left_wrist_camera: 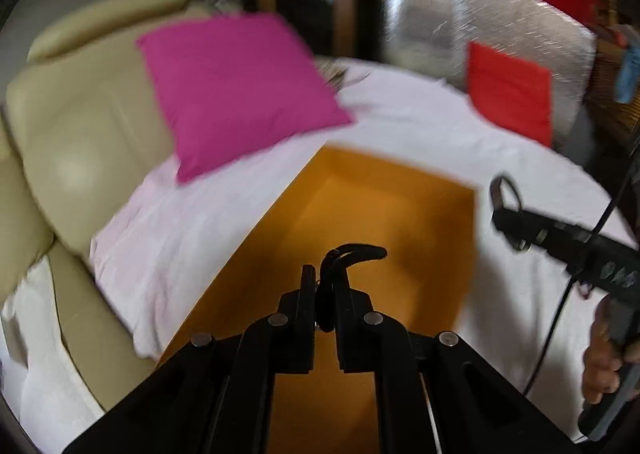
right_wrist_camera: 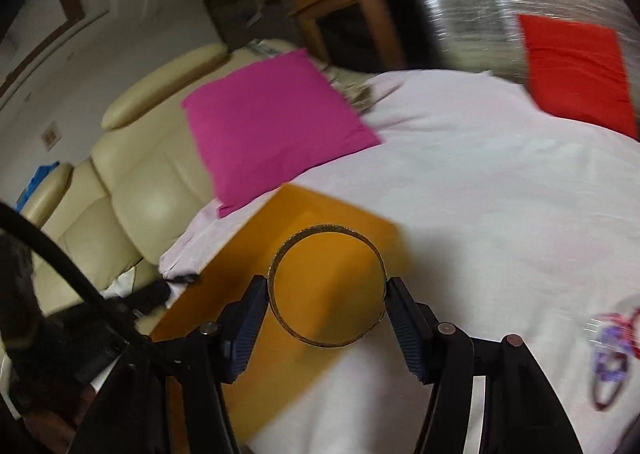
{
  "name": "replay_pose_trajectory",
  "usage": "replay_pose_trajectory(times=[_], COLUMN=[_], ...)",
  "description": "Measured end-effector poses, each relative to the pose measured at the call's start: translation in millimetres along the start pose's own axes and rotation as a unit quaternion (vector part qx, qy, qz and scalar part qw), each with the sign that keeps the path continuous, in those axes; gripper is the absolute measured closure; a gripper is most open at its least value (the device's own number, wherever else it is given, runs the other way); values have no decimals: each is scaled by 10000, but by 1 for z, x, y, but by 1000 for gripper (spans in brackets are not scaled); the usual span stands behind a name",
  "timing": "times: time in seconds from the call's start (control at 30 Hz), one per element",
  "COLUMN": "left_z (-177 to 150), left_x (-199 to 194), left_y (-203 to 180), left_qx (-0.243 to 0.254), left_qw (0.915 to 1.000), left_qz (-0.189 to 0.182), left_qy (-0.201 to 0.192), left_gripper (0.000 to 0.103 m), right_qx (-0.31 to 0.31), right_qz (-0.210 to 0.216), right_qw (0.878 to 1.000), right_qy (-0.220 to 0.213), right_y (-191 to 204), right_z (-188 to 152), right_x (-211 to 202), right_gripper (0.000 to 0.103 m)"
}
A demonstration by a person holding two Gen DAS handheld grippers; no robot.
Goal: Organize jewelry
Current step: 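Carry the bangle and keychain loop over the orange box and open both tools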
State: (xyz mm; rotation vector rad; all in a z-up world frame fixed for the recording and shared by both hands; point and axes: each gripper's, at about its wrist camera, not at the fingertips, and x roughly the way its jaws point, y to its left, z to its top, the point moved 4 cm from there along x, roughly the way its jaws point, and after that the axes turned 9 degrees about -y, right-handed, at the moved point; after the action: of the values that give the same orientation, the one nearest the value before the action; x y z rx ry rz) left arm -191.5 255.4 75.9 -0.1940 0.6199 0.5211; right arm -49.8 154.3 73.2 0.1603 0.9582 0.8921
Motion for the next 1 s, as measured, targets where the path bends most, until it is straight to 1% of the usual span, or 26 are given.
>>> replay_pose_trajectory(times=[0.1,0.17,0.2,0.27,0.3,0.33,0.4,0.47,0.53,0.6,0.63,0.73,0.83,0.9,0.93,1.0], left_z=[-18,-25,-26,-27,-26,-23,-18,-11,-6,1,5,12,12,8,6,-4], left_x=[22,32,33,34,32,30,20,12,5,-7,-10,-26,-36,-38,-40,-39], left_y=[20,26,30,33,32,30,24,15,5,-14,-22,-60,-106,-137,-153,-189], left_qx=[-177,-273,-318,-402,-402,-375,-254,-200,-175,-38,31,299,609,896,1035,1303], left_qw=[9990,9977,9973,9970,9971,9975,9981,9985,9991,9996,9997,9992,9971,9940,9919,9862], left_qz=[153,262,274,267,303,350,444,449,369,273,219,5,-331,-532,-631,-956], left_qy=[378,570,608,604,569,490,333,230,133,-20,-77,-249,-309,-345,-366,-360], left_gripper=[95,93,89,73,56,48,48,48,48,47,45,41,39,38,35,33], right_qx=[-128,-166,-157,-143,-128,-97,-19,-23,-25,111,197,359,598,746,828,984], right_qz=[-11,-71,-136,-254,-324,-367,-340,-394,-483,-610,-687,-938,-1323,-1548,-1703,-2039], right_qw=[9996,9991,9986,9984,9983,9984,9991,9992,9988,9976,9967,9936,9869,9822,9789,9710], right_qy=[232,382,477,492,458,415,251,34,-124,-308,-378,-519,-711,-755,-761,-766], right_y=[22,30,32,34,34,32,30,22,12,-8,-20,-55,-104,-131,-147,-182], right_z=[-2,-4,-5,-4,-2,1,6,12,15,17,17,16,5,-6,-15,-34], right_x=[38,57,68,79,79,79,68,46,25,-4,-20,-64,-126,-158,-176,-212], right_gripper=[39,38,38,36,36,36,36,36,36,36,36,36,36,36,36,36])
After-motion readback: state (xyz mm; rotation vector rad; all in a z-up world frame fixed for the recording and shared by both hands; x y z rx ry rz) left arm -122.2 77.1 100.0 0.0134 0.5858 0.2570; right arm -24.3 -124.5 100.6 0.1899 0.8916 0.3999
